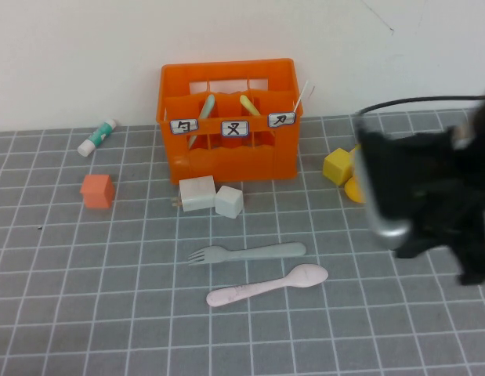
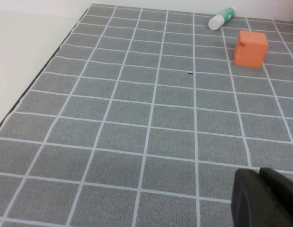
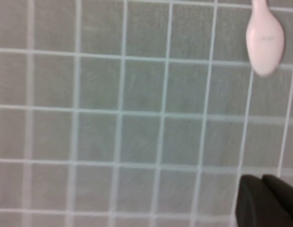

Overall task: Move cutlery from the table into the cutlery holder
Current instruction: Pick up the fork, then place the fork on the box, then pick up the spoon

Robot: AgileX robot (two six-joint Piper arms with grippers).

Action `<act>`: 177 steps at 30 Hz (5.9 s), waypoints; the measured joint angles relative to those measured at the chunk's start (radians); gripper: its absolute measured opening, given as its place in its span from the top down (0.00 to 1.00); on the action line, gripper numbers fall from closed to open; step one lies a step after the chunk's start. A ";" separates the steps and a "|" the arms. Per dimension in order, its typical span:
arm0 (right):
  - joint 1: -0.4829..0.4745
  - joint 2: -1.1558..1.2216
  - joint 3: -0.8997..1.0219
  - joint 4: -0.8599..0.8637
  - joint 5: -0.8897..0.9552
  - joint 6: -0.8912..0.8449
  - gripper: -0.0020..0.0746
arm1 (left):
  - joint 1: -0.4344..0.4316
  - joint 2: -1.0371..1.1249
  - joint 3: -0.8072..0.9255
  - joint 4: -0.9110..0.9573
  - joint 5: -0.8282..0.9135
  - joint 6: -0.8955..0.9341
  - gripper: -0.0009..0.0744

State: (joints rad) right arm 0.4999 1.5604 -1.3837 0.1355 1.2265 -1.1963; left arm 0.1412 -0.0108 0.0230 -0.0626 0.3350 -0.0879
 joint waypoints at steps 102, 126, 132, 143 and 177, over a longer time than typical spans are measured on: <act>0.267 0.384 -0.010 0.382 -2.115 0.733 0.82 | 0.000 0.000 0.000 0.000 0.000 0.000 0.99; 0.209 0.597 -0.210 0.294 -1.959 0.737 0.82 | 0.000 0.000 0.000 0.000 0.000 0.004 0.99; 0.193 0.617 -0.211 0.299 -1.924 0.737 0.82 | 0.000 0.000 0.000 0.000 0.000 0.004 0.99; 0.193 0.638 -0.211 0.308 -1.885 0.737 0.72 | 0.000 0.000 0.000 0.000 0.000 0.004 0.99; 0.252 -0.336 0.635 0.152 -1.583 0.678 0.98 | 0.000 0.000 0.000 0.000 0.000 0.000 0.99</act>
State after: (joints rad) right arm 0.7523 1.2244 -0.7485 0.2871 -0.3562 -0.5179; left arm 0.1412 -0.0108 0.0230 -0.0626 0.3350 -0.0880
